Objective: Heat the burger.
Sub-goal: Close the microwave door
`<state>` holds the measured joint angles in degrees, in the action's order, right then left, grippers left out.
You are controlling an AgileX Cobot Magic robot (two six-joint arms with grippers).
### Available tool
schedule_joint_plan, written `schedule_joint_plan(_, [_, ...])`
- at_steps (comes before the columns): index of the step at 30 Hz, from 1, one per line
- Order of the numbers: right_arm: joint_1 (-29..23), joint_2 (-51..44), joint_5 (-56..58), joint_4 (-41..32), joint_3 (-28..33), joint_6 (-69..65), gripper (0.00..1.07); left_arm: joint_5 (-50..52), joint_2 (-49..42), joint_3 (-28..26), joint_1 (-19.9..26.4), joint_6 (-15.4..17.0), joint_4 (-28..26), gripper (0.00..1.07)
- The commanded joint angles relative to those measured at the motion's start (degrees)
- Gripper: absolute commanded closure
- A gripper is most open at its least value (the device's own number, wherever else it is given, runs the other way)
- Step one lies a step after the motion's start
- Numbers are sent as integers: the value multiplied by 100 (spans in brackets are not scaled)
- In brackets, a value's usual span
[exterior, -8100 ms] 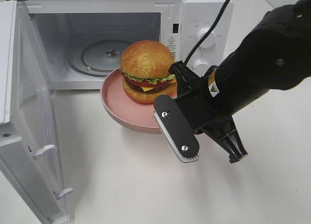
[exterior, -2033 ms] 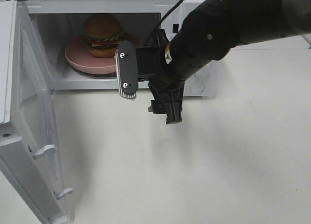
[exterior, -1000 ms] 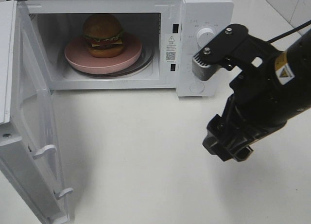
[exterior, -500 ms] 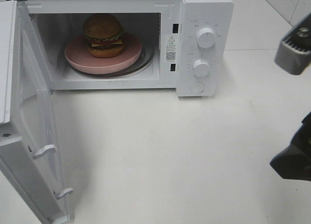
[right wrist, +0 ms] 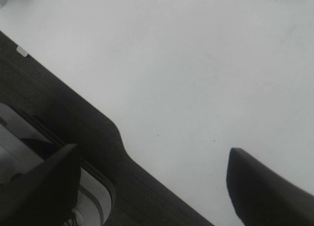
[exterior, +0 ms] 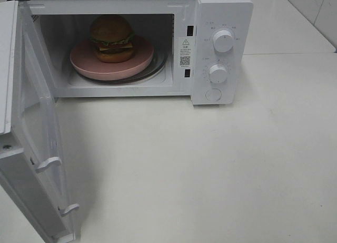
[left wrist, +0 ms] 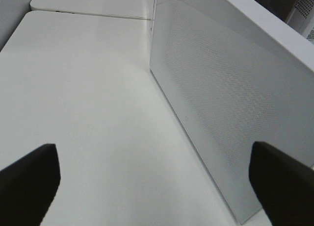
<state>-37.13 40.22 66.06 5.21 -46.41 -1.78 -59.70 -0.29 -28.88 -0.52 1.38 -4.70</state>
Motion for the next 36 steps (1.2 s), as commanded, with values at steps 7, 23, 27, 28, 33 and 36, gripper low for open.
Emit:
schedule_joint_plan(7, [1644,-917,-52,11,693,-34,31,52,-120,6,6,0,6,7])
schedule_joint_plan(23, [2590,-2830,-848,-40,1765,-315,31,52,-120,6,6,0,6,7])
schedule_joint_plan(27, [2590,-3168,-848,-34,1753,-327,31,52,-120,6,6,0,6,7])
schedule_joint_plan(28, [2590,-3380,-848,-34,1753,-327,31,52,-120,6,6,0,6,7])
schedule_joint_plan(33, [2590,-3999,-848,-34,1753,-327,31,52,-120,6,6,0,6,7])
schedule_joint_plan(36, [2590,-4200,-848,-29,1753,-338,31,52,-120,6,6,0,6,7])
